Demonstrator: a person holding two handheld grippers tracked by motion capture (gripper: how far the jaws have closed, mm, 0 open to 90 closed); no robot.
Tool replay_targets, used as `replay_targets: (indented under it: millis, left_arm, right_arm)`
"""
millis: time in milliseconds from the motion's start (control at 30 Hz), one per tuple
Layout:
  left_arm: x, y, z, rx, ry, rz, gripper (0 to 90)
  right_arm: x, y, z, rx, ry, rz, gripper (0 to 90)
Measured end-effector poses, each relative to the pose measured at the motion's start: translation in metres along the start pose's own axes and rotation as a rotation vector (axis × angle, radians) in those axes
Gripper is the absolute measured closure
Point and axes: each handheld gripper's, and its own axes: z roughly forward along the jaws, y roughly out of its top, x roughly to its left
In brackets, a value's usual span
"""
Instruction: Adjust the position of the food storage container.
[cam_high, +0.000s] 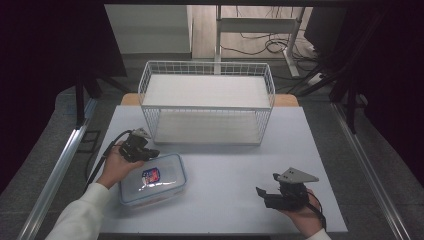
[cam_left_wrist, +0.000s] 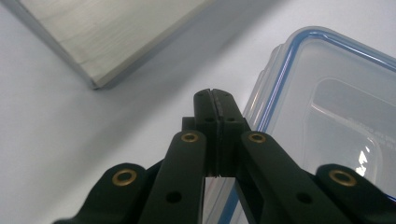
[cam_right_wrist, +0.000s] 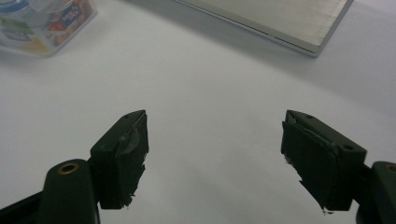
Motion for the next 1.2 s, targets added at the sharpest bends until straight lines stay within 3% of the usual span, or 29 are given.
replay_targets:
  millis: [167,200,233,300,400,667,733,767,800,833,867,900,1067,1200]
  left_arm:
    - [-0.002,-0.002,-0.007,0.012,0.04,0.018,90.0]
    - [-0.004,-0.005,-0.017,0.004,0.07,0.026,90.0]
    - [-0.004,-0.006,-0.021,-0.002,0.074,0.022,90.0]
    - [-0.005,-0.011,-0.034,-0.028,0.08,-0.004,90.0]
    - [-0.005,-0.024,-0.051,-0.03,0.09,-0.047,90.0]
    - [-0.007,-0.075,-0.082,-0.067,0.136,-0.182,90.0]
    - [-0.005,-0.089,-0.085,-0.069,0.13,-0.216,90.0]
    - [-0.004,-0.096,-0.087,-0.104,0.091,-0.249,90.0]
    - [-0.003,-0.1,-0.089,-0.113,0.083,-0.262,90.0]
    - [-0.003,-0.1,-0.089,-0.113,0.083,-0.262,90.0]
    - [-0.005,-0.105,-0.093,-0.098,0.128,-0.255,90.0]
    - [-0.006,-0.108,-0.093,-0.101,0.141,-0.253,90.0]
    - [-0.007,-0.117,-0.098,-0.134,0.138,-0.268,90.0]
    - [-0.004,-0.127,-0.096,-0.101,0.159,-0.288,90.0]
  right_arm:
    - [-0.002,-0.001,0.0,0.001,-0.003,0.007,23.1]
    - [-0.003,-0.001,-0.001,0.0,-0.006,0.011,23.1]
    - [-0.003,-0.002,-0.001,0.001,-0.007,0.01,23.1]
    - [-0.004,-0.002,-0.001,0.001,-0.01,0.012,23.1]
    - [-0.004,-0.002,-0.001,0.001,-0.012,0.011,23.1]
    - [-0.002,-0.002,-0.004,-0.005,-0.018,0.014,23.1]
    - [-0.002,-0.002,-0.005,-0.007,-0.021,0.014,23.1]
    - [-0.002,-0.002,-0.005,-0.007,-0.022,0.014,23.1]
    - [-0.002,-0.001,-0.004,-0.006,-0.022,0.012,23.1]
    - [-0.002,-0.001,-0.004,-0.006,-0.022,0.012,23.1]
    - [-0.002,-0.001,-0.004,-0.005,-0.025,0.011,23.1]
    - [-0.002,-0.001,-0.004,-0.004,-0.025,0.012,23.1]
    - [-0.001,-0.002,-0.003,0.001,-0.026,0.011,23.0]
    - [-0.002,-0.002,-0.003,0.003,-0.028,0.012,23.1]
